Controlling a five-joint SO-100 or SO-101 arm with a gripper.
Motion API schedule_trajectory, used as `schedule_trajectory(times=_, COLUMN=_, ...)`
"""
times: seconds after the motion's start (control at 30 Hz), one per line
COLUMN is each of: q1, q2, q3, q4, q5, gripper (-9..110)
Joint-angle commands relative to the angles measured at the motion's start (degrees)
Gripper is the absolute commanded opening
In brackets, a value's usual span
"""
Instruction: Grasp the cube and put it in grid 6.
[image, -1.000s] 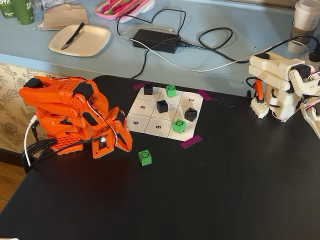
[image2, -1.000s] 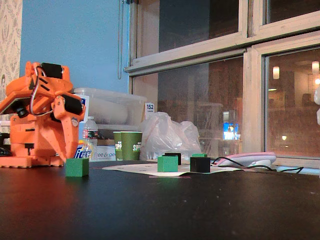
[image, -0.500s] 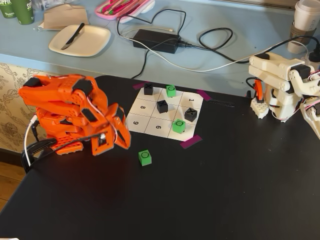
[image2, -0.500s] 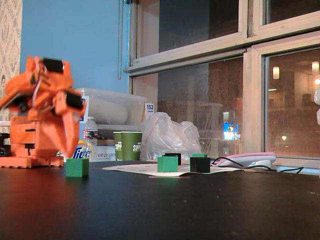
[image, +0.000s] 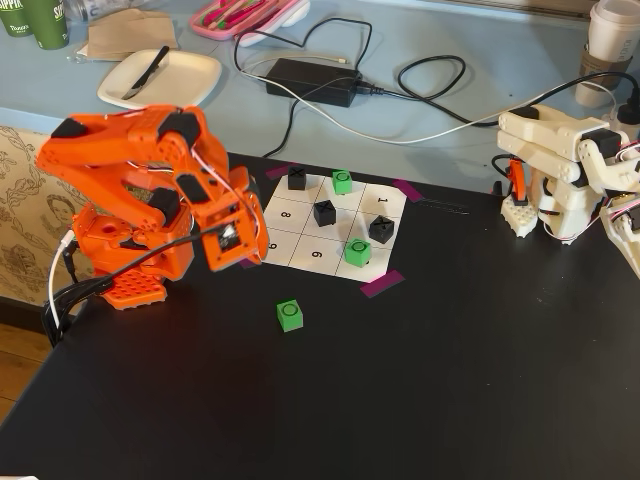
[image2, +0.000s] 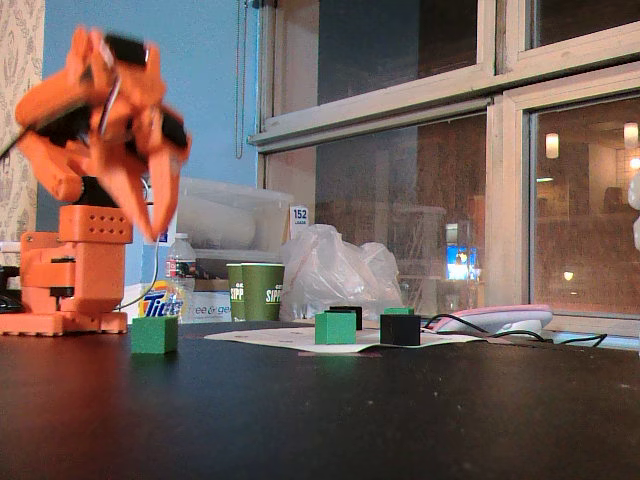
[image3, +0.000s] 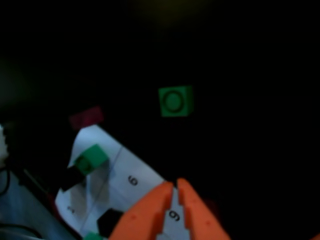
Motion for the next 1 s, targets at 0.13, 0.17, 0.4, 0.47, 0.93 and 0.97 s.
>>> schedule_trajectory(times=0.13, q1=5.3, q2=-13.4, q3=-24.3, q4=9.5, q5=-9.5, gripper=0)
schedule_trajectory(times=0.17, q1=6.6, q2=-14.9, q3=-26.4, q4=10.2, q5=-10.9, gripper=0)
schedule_trajectory(times=0.4, q1=15.0, q2=-22.5, q3=-30.8, q4=8.3, q5=-17.4, gripper=0)
schedule_trajectory(times=0.47, q1=15.9, q2=-24.5, q3=-30.8, q4=7.0, q5=-17.8, gripper=0)
schedule_trajectory(times=0.93, q1=7.8, q2=-37.4, q3=-36.5, q4=3.3, q5=-14.2, gripper=0)
schedule_trajectory(times=0.97, q1=7.5, q2=-37.9, q3=-36.8, q4=3.0, q5=-13.7, gripper=0)
